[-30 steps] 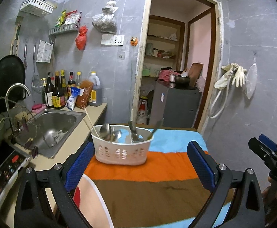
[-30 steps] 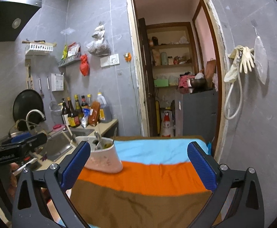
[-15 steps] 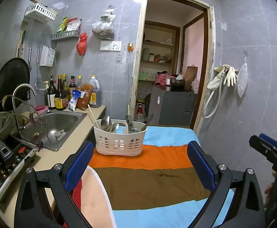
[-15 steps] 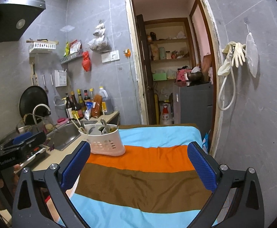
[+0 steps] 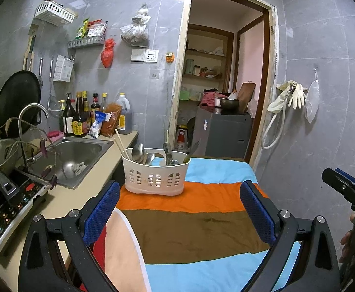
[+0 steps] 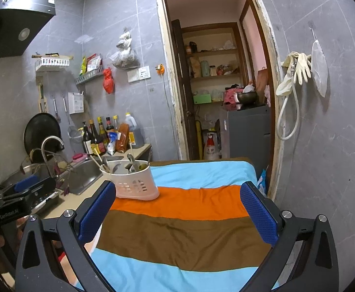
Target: Organize utensils
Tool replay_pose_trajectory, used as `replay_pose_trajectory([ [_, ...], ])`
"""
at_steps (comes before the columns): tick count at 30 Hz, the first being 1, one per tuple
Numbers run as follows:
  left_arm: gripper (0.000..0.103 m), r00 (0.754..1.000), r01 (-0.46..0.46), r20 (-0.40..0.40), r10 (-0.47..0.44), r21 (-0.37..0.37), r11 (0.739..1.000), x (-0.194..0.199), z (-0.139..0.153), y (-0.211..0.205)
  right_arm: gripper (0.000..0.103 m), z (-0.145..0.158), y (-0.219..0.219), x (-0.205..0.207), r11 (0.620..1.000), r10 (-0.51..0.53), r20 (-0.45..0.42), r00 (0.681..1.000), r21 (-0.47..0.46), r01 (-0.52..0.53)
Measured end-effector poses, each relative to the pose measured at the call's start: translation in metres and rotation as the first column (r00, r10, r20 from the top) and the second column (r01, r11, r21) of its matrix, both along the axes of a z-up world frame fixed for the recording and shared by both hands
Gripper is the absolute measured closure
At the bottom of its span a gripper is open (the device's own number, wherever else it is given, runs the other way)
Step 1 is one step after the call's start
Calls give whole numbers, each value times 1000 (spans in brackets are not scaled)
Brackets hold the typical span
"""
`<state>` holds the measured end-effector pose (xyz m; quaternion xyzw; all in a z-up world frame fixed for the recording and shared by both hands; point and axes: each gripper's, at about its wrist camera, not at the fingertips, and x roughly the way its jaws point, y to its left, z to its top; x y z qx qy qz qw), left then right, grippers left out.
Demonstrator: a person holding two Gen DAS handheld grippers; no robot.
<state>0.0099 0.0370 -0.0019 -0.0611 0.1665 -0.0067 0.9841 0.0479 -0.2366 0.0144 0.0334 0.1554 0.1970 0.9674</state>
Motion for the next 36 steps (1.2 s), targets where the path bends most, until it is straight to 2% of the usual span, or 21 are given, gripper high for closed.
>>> replay_pose_trajectory([
  [36, 6, 1000, -1, -9, 1, -1, 1000, 0, -2, 0, 0, 0, 0, 0, 1000, 1, -8, 1000, 0, -1],
])
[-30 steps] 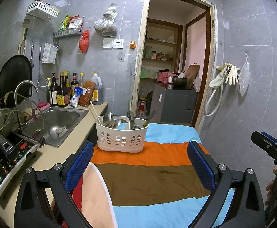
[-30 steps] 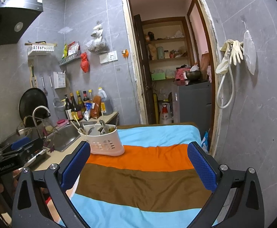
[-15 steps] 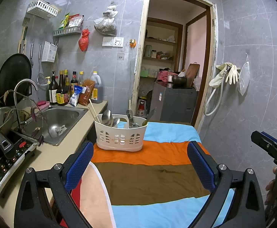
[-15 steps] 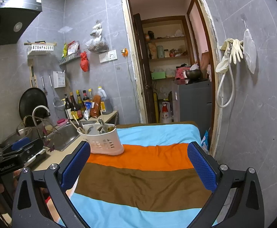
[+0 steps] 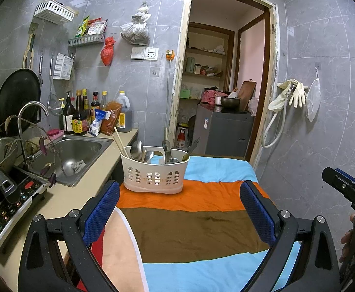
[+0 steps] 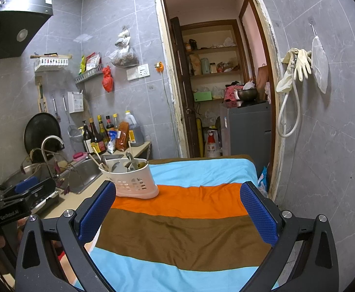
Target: Organize utensils
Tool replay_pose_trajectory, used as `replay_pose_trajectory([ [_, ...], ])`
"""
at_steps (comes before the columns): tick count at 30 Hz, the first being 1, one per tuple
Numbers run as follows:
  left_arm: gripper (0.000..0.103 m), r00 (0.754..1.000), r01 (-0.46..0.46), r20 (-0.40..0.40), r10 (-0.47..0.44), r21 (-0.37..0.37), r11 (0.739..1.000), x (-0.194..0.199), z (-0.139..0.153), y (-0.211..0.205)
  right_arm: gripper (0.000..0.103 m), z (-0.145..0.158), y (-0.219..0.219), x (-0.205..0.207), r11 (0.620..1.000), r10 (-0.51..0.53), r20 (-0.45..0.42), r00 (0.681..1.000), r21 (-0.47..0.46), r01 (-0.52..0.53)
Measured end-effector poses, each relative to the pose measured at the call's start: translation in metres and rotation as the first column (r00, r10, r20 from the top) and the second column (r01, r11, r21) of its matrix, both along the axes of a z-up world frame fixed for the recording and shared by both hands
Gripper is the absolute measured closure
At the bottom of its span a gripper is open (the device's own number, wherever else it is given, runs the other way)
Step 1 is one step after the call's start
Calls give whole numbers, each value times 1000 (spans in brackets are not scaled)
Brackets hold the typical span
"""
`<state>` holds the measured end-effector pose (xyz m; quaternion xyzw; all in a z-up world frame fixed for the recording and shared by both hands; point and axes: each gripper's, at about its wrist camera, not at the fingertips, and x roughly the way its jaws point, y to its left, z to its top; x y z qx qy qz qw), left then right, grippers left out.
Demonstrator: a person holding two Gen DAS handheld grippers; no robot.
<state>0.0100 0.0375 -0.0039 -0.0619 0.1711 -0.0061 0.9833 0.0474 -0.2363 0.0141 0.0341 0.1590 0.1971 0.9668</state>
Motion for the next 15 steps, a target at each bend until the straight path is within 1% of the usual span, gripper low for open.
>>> replay_pose_trajectory([
  [15, 6, 1000, -1, -4, 1, -1, 1000, 0, -1, 0, 0, 1, -1, 1, 1000, 0, -2, 1000, 1, 0],
])
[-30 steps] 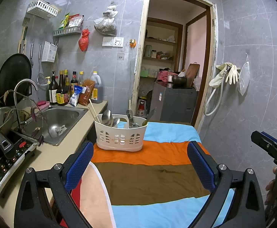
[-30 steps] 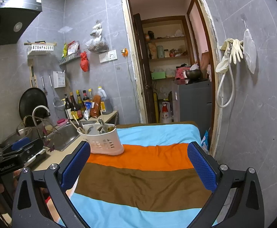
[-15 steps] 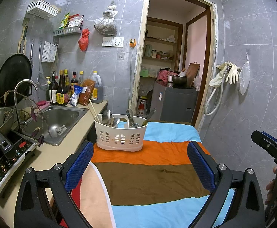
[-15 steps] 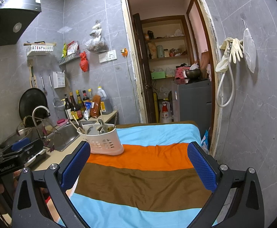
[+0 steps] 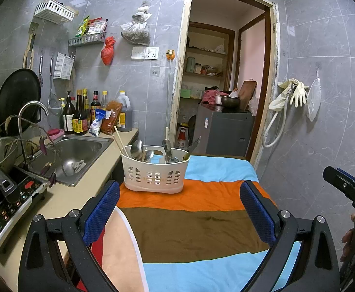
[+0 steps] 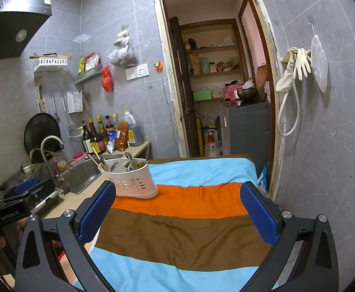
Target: Organize utensils
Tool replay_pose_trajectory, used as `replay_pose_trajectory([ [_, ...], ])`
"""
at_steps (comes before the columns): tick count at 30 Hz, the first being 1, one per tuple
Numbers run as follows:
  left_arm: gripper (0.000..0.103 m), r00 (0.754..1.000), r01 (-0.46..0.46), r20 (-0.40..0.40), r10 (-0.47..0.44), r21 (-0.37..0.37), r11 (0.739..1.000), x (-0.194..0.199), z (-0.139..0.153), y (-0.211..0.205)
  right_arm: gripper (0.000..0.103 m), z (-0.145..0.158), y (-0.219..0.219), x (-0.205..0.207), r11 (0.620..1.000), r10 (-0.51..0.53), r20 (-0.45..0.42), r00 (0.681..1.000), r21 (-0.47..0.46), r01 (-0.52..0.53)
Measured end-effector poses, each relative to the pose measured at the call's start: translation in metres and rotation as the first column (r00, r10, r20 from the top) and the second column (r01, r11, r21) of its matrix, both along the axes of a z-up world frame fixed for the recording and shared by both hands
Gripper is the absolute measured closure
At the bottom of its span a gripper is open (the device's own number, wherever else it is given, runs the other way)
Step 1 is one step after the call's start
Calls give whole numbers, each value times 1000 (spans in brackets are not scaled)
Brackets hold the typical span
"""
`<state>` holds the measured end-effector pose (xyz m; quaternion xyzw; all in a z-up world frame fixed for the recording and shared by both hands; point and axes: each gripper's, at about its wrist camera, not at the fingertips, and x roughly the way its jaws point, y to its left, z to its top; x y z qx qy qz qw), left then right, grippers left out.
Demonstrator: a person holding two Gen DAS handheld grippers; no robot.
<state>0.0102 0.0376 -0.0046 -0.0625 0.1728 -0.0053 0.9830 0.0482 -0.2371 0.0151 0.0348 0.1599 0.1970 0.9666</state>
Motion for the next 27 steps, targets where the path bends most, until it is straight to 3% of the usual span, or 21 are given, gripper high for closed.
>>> replay_pose_trajectory([
  [27, 6, 996, -91, -17, 91, 3, 996, 5, -7, 7, 0, -2, 1, -1, 1000, 5, -3, 1000, -2, -5],
])
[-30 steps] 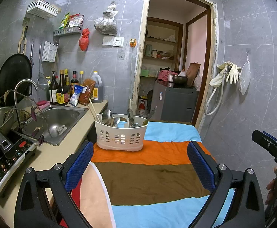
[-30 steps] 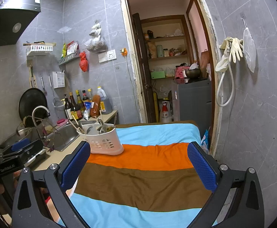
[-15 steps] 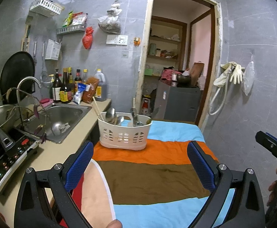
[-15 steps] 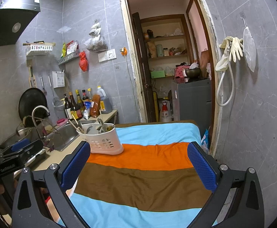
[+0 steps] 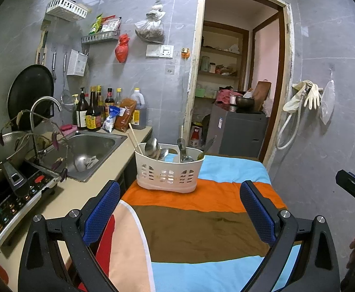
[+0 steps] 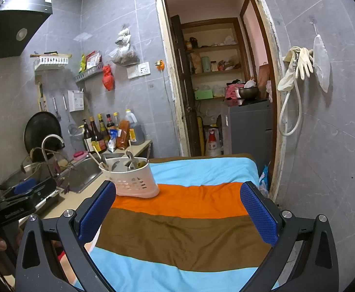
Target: Organize utensils
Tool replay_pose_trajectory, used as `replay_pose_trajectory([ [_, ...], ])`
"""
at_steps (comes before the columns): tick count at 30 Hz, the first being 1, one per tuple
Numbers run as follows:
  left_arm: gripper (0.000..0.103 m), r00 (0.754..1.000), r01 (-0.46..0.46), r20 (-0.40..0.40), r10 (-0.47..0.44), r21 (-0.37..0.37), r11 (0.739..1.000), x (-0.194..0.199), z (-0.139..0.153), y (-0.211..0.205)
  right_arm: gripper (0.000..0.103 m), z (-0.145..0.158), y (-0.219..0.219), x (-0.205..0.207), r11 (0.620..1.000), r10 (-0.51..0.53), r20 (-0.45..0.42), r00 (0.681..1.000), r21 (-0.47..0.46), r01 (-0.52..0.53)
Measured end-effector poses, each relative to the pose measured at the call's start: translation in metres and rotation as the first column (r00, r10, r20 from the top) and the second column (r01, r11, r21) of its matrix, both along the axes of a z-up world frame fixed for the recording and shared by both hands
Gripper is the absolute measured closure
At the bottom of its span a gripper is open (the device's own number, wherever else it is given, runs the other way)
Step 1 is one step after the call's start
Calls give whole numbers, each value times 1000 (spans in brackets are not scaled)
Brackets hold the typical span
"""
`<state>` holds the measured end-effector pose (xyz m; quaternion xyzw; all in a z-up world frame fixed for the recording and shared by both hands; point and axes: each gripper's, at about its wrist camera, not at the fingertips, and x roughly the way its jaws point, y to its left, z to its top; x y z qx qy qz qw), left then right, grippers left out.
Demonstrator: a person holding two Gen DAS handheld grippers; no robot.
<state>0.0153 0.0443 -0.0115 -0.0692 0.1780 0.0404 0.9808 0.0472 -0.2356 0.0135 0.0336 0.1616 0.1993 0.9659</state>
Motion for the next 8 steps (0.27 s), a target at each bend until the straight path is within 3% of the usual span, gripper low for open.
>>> replay_pose_trajectory([
  [8, 6, 1000, -6, -8, 6, -1, 1000, 1, -1, 3, 0, 1, 0, 1, 1000, -1, -2, 1000, -1, 1],
])
